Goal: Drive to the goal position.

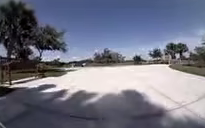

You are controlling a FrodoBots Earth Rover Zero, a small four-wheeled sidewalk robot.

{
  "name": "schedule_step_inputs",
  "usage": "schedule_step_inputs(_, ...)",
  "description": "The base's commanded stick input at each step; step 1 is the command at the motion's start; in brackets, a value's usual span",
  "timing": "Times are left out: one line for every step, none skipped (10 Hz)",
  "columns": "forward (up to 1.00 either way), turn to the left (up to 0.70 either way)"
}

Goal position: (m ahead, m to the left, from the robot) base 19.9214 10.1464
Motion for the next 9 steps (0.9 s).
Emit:
schedule_step_inputs(0.85, 0.00)
schedule_step_inputs(0.85, 0.00)
schedule_step_inputs(0.85, 0.00)
schedule_step_inputs(0.85, 0.00)
schedule_step_inputs(0.85, 0.00)
schedule_step_inputs(0.85, 0.00)
schedule_step_inputs(0.85, 0.00)
schedule_step_inputs(0.85, 0.24)
schedule_step_inputs(0.85, 0.34)
